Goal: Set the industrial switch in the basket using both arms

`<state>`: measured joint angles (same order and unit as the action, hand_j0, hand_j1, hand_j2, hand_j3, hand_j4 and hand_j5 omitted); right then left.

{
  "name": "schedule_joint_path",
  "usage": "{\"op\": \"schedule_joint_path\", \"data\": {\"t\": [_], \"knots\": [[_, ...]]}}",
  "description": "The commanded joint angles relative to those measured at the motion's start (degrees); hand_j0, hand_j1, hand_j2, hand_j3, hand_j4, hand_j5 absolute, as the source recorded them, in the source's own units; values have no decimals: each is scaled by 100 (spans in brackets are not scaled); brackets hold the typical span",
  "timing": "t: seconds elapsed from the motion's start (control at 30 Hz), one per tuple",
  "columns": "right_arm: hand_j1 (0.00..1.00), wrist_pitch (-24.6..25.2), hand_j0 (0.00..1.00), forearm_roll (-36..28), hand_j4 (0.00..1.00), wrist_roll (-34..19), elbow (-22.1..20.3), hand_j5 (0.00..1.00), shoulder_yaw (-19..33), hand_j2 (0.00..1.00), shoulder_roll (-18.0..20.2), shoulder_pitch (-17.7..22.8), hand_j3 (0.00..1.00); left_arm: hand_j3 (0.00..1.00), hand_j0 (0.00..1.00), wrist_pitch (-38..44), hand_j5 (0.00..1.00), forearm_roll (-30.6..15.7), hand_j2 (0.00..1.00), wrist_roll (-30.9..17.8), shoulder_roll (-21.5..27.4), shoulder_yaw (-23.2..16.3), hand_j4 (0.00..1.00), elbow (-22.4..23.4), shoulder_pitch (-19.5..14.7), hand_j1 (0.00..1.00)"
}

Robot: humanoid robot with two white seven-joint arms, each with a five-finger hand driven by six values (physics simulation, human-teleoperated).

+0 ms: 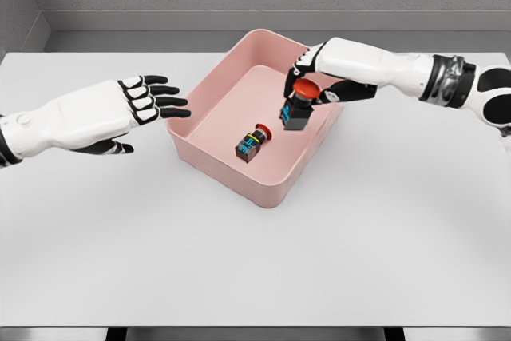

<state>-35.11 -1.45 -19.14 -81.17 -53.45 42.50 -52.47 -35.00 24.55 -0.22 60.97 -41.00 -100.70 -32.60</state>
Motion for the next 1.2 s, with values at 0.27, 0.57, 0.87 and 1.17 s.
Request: {"op": "schedule_joint_path", "data": {"t": [0.27, 0.57, 0.87, 1.17], "knots": [[46, 11, 46, -31, 46, -2, 681, 46, -157, 46, -479, -237, 46, 100, 100, 0, 100, -29, 100, 4, 12, 4, 100, 6, 44, 100], [46, 11, 46, -5, 46, -11, 1041, 46, -174, 46, -681, -343, 46, 100, 100, 0, 100, -20, 100, 4, 3, 4, 100, 6, 44, 100], [100, 11, 100, 4, 100, 68, 1455, 100, -289, 100, -963, -519, 100, 100, 100, 0, 100, -12, 100, 4, 12, 4, 100, 6, 52, 100], [100, 11, 100, 13, 100, 7, 1446, 100, -245, 100, -664, -536, 100, 100, 100, 0, 100, -12, 100, 4, 3, 13, 100, 6, 88, 100]]}}
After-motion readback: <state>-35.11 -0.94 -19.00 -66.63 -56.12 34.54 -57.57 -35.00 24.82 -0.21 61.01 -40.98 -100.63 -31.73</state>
